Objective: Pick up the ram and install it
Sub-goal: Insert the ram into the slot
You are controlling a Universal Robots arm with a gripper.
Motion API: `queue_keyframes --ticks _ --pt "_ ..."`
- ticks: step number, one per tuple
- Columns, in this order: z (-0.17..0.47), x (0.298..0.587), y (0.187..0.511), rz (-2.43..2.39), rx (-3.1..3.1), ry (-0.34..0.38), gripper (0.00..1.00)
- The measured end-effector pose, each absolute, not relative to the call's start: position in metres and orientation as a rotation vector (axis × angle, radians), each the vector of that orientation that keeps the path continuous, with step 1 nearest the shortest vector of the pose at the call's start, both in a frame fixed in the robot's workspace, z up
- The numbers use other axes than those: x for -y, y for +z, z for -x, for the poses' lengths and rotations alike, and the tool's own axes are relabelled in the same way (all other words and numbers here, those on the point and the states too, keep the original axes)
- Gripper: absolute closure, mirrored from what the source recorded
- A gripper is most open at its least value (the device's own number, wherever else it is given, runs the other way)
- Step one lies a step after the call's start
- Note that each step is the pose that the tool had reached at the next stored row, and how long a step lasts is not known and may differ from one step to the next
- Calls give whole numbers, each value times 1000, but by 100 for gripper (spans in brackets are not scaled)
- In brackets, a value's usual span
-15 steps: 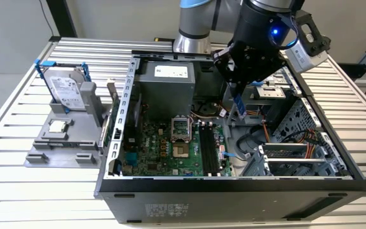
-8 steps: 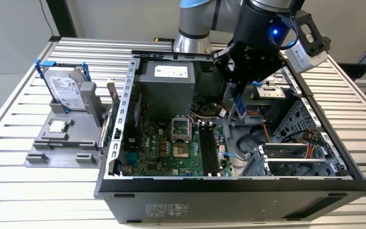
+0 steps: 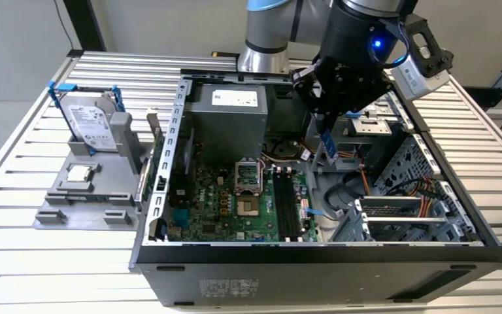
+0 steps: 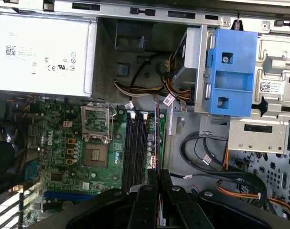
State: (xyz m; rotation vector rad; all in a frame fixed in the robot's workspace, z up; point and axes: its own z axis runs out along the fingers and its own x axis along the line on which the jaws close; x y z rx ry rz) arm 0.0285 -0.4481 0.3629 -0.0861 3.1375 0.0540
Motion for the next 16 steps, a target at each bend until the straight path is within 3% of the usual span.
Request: queue_keyframes --ticks 16 --pt "-29 448 350 62 -3138 54 100"
